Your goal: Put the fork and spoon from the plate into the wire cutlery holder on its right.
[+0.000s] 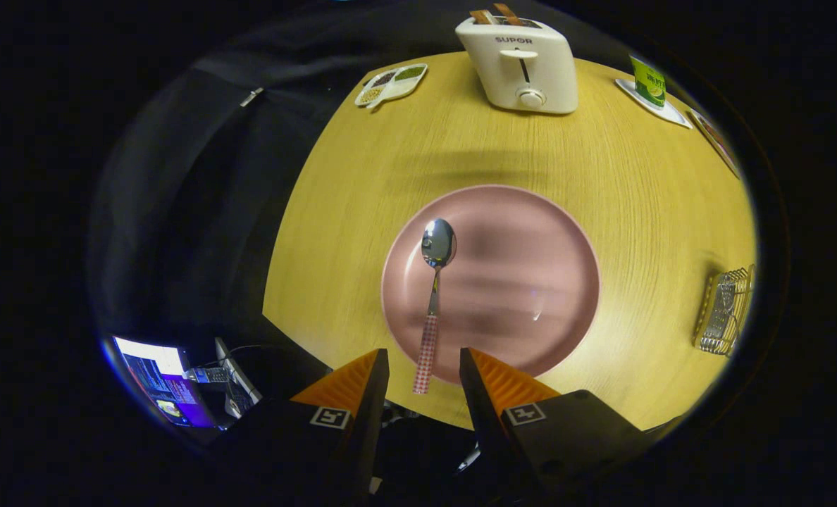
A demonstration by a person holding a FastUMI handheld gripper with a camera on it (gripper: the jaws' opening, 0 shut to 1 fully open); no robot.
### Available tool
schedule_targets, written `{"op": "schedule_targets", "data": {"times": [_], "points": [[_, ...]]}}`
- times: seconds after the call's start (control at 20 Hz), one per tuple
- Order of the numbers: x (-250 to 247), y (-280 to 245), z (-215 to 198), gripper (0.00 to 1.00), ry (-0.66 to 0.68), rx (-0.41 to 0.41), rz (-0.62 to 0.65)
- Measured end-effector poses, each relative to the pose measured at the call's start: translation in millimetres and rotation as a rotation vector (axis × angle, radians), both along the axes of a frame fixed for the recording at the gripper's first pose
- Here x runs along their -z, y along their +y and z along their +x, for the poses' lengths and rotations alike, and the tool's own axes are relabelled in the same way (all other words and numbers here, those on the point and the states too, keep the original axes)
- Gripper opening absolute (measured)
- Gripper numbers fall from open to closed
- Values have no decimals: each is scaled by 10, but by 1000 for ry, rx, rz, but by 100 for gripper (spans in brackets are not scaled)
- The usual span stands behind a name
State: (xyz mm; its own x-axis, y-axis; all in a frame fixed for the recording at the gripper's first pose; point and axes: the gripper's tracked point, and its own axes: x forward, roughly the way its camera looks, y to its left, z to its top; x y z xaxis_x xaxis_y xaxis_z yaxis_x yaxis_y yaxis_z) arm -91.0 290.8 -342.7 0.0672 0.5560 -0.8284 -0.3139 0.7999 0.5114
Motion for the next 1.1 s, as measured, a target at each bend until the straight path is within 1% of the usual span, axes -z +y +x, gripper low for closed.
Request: {"op": "schedule_targets", "data": {"times": [0.35,0.5,0.55,0.7,0.75,0.8,0.85,0.95,1.1], "points": [[392,165,61,64,35,-6,-79],[512,167,20,64,44,-11,-106],[555,158,10,60,48,-12,-116],[629,140,4,33,55,-6,-138],[615,164,2,17,65,-9,-124],[601,122,31,17,66,-14,-113],[596,99,15,13,71,-6,-116],[582,67,8,13,71,5,-100],[408,-28,58,13,61,22,-58]]}}
